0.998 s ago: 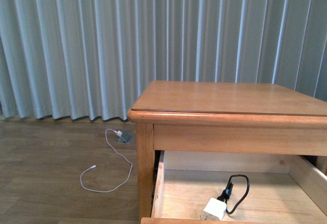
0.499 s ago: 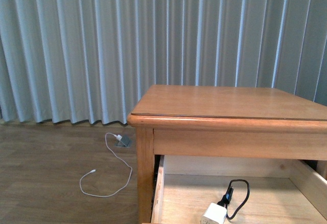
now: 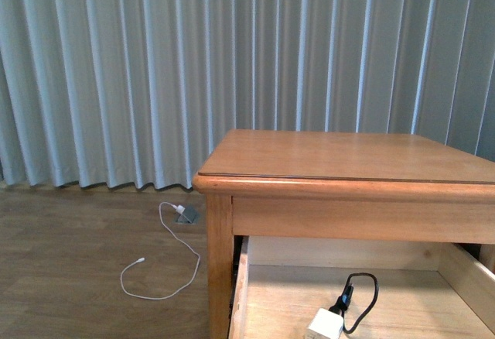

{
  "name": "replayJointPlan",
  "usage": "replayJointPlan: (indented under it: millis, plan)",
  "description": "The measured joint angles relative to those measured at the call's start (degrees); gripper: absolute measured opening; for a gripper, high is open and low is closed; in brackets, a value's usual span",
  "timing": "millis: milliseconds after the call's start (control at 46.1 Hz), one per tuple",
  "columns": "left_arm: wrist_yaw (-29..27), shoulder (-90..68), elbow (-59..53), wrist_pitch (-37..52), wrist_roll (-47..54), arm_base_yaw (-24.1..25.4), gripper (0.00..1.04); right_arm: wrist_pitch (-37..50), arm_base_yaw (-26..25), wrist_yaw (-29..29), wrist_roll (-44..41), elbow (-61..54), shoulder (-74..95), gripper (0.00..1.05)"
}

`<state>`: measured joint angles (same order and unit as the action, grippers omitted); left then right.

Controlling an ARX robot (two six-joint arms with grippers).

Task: Put charger into drawer

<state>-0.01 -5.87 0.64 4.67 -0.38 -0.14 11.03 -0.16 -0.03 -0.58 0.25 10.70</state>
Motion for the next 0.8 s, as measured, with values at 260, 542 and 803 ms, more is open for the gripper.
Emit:
replayJointPlan:
  millis: [260,542,803]
  plan:
    - [0.02,5.57,0.00,-4.57,0.00,0.00,0.04,0.00,0.00,0.00,0.00,0.00,0.00,0.96]
    - [0.02,5.60,0.00,-4.59,0.00,0.00,0.04,0.00,0.00,0.00,0.00,0.00,0.00,0.96]
    - [0.02,5.62,0.00,-4.59,-0.02,0.00,0.34,0.00,0.00,0.00,0.00,0.00,0.00,0.96]
